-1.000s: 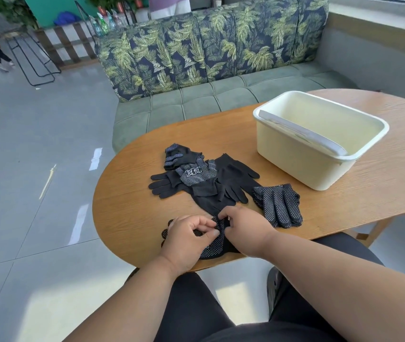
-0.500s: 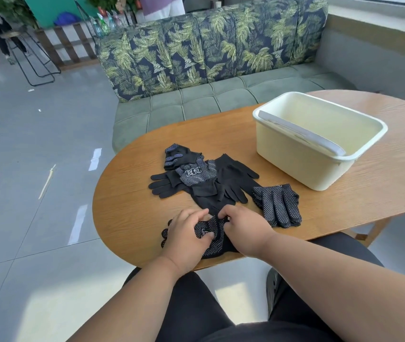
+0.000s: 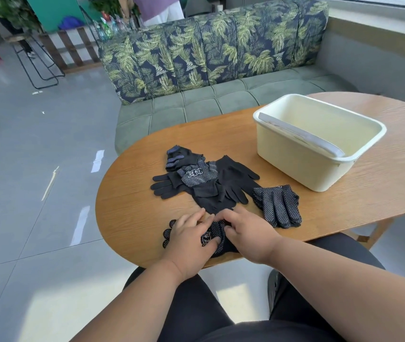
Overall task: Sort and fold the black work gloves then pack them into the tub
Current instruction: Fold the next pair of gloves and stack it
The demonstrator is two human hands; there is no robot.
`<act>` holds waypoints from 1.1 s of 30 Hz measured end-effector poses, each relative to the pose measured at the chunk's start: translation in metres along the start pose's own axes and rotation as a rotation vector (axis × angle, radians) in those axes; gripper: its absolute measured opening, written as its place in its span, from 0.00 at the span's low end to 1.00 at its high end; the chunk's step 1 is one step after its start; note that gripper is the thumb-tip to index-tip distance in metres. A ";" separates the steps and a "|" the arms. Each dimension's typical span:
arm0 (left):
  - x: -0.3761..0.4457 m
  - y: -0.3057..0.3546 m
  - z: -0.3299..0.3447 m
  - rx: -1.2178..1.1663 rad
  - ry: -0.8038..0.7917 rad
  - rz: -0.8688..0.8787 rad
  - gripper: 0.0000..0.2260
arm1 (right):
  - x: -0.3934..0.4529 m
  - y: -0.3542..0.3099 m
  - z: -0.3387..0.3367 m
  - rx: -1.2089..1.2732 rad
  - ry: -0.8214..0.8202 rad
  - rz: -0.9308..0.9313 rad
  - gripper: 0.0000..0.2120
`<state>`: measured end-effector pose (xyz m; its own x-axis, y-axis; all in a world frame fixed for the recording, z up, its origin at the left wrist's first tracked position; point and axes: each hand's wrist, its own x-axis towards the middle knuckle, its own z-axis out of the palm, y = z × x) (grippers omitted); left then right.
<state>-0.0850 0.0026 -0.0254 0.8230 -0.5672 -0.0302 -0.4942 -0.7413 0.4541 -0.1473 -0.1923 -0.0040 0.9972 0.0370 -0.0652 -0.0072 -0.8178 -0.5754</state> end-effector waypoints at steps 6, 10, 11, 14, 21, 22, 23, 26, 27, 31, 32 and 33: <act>-0.002 0.002 -0.002 0.035 -0.011 -0.019 0.28 | -0.006 -0.001 -0.001 -0.060 -0.031 0.022 0.16; -0.007 -0.004 -0.017 0.050 -0.028 -0.106 0.27 | -0.007 -0.003 -0.003 -0.046 -0.044 0.040 0.17; -0.010 -0.010 -0.021 0.086 -0.048 -0.142 0.27 | -0.007 -0.003 -0.004 -0.044 -0.047 0.045 0.17; -0.017 -0.036 -0.029 0.224 -0.102 -0.218 0.28 | -0.010 -0.005 -0.005 -0.037 -0.051 0.053 0.16; -0.029 -0.064 -0.042 0.111 0.070 -0.344 0.27 | -0.011 -0.004 -0.004 -0.032 -0.049 0.053 0.15; -0.031 -0.066 -0.043 0.083 0.096 -0.352 0.26 | -0.011 -0.004 -0.004 -0.031 -0.047 0.054 0.15; -0.033 -0.067 -0.043 0.065 0.111 -0.362 0.26 | -0.010 -0.003 -0.003 -0.030 -0.046 0.055 0.15; -0.036 -0.066 -0.042 0.031 0.142 -0.384 0.24 | -0.010 -0.003 -0.004 -0.031 -0.051 0.059 0.15; -0.036 -0.066 -0.042 0.012 0.153 -0.390 0.23 | -0.010 -0.003 -0.003 -0.030 -0.051 0.060 0.15; -0.035 -0.065 -0.042 0.002 0.180 -0.401 0.23 | -0.011 -0.004 -0.003 -0.026 -0.045 0.067 0.15; -0.035 -0.063 -0.043 -0.002 0.181 -0.402 0.23 | -0.011 -0.004 -0.003 -0.027 -0.045 0.068 0.15; -0.035 -0.062 -0.045 -0.016 0.177 -0.404 0.23 | -0.011 -0.005 -0.004 -0.028 -0.045 0.067 0.16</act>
<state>-0.0712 0.0844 -0.0124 0.9852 -0.1619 -0.0558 -0.1198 -0.8846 0.4508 -0.1577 -0.1906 0.0027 0.9901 0.0073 -0.1400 -0.0710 -0.8352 -0.5453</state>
